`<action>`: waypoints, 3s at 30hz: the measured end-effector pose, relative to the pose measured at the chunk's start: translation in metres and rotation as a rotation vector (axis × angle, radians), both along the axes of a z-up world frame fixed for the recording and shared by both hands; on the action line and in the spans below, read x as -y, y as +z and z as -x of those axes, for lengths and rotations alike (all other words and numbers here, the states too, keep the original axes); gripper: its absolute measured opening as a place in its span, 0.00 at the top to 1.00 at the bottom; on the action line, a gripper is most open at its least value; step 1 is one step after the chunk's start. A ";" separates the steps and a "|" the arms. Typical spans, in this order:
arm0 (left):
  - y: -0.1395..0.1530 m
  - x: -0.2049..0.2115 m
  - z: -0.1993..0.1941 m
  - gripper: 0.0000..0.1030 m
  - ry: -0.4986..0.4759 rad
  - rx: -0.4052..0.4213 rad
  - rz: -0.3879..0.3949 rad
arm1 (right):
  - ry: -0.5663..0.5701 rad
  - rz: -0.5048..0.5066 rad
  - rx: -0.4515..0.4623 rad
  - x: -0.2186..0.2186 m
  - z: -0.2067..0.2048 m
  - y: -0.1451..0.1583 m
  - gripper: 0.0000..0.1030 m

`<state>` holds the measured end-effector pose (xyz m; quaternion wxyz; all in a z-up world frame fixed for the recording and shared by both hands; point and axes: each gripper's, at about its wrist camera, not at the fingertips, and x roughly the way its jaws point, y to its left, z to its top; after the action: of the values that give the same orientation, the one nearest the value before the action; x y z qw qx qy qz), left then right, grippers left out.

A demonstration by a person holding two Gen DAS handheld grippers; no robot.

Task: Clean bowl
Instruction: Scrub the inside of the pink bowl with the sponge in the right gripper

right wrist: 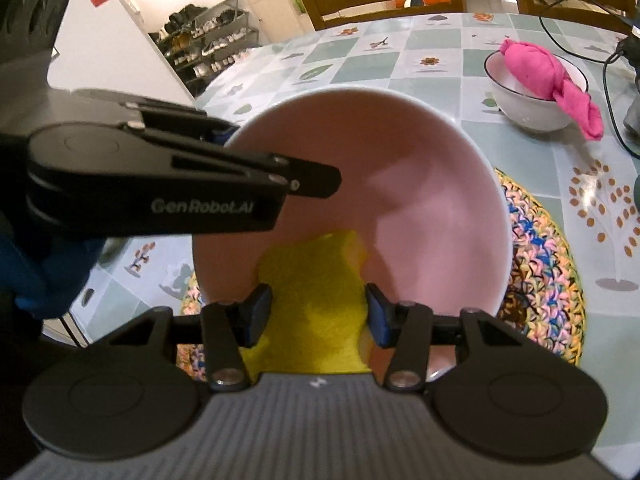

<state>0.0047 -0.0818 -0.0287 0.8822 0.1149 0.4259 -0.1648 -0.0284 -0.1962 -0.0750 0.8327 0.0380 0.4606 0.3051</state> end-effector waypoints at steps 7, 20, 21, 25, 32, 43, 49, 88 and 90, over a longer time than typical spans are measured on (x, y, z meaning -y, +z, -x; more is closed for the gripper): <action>-0.005 -0.001 0.001 0.67 -0.011 0.001 -0.028 | 0.058 0.159 0.058 -0.016 0.010 0.003 0.51; -0.001 0.005 0.006 0.69 -0.072 0.040 -0.019 | 0.144 0.435 0.167 -0.016 0.014 0.001 0.50; -0.001 0.006 0.007 0.69 -0.080 0.043 -0.022 | 0.146 0.448 0.172 -0.015 0.013 0.000 0.50; 0.000 0.009 0.008 0.69 -0.120 0.051 -0.036 | 0.151 0.493 0.199 -0.008 0.009 -0.004 0.50; -0.001 0.012 0.007 0.69 -0.168 0.047 -0.051 | 0.174 0.552 0.264 0.001 0.006 -0.006 0.50; -0.002 0.011 0.005 0.67 -0.177 0.024 -0.049 | 0.226 0.595 0.327 0.006 0.001 -0.012 0.50; -0.001 0.012 0.003 0.63 -0.146 -0.002 -0.015 | 0.224 0.571 0.287 0.008 -0.004 -0.014 0.50; -0.007 -0.024 0.015 0.80 0.016 -0.060 -0.074 | 0.114 0.174 0.096 -0.027 0.021 -0.005 0.47; -0.007 -0.026 0.015 0.81 0.018 -0.059 -0.080 | 0.126 0.181 0.099 -0.032 0.022 -0.005 0.47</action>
<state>-0.0106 -0.0559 -0.0352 0.8653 0.1414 0.4593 -0.1429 -0.0505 -0.1643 -0.0797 0.8336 -0.0815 0.4460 0.3156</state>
